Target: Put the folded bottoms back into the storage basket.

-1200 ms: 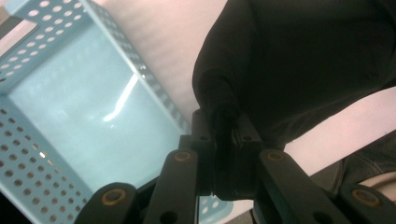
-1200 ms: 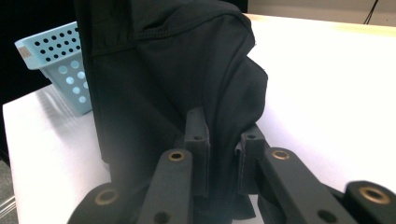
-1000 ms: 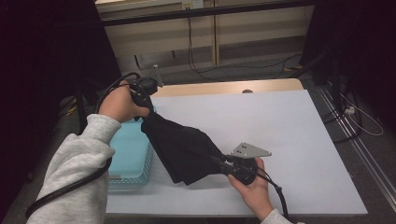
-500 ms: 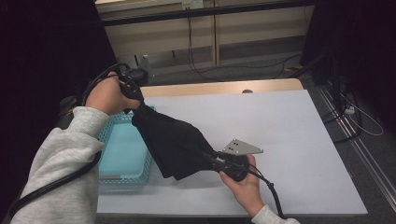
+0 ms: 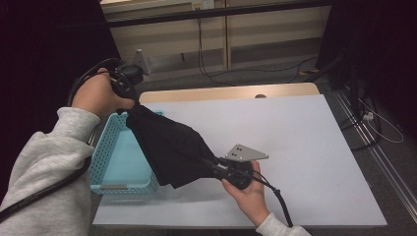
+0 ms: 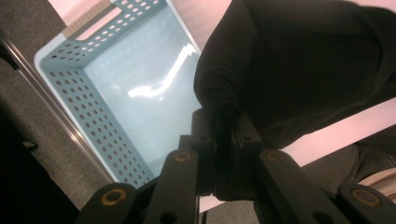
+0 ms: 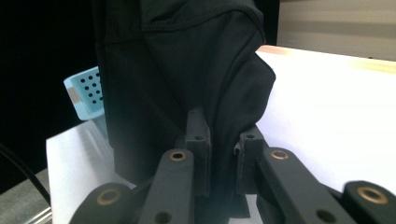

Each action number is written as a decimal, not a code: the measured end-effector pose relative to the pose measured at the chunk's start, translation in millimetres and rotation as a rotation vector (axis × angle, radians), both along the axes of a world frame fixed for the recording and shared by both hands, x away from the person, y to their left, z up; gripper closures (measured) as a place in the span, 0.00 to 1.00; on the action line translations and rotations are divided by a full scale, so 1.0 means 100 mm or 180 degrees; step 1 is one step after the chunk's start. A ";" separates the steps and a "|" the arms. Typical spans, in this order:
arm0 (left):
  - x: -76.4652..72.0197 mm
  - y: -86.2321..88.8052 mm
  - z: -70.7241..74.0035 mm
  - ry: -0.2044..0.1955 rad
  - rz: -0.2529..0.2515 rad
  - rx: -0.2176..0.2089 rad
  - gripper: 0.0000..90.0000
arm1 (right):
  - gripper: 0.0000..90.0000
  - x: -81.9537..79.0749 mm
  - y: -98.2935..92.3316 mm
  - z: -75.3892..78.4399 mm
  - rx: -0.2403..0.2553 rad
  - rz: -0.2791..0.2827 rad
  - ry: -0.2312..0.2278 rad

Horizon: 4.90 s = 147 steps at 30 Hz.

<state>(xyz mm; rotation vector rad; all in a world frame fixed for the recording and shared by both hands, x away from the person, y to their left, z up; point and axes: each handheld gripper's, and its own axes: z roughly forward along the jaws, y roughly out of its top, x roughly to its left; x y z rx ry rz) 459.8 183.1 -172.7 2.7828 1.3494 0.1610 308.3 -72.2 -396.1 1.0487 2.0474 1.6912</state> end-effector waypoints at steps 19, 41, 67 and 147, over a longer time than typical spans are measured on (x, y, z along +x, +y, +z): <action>-0.07 0.34 0.23 -0.0079 0.0230 -0.0018 0.92 | 0.89 0.15 0.23 0.19 0.0065 0.0196 -0.0047; 0.02 0.86 0.26 -0.0143 0.0555 -0.0028 0.92 | 0.89 0.25 0.74 0.24 0.0106 0.0465 -0.0008; 0.25 1.10 0.12 -0.0247 0.0675 0.0017 0.92 | 0.89 0.28 1.26 0.16 0.0077 0.0627 0.0000; 0.50 1.44 -0.80 -0.0862 0.0484 -0.0332 0.36 | 0.35 0.40 1.36 0.15 -0.0440 0.0453 -0.0176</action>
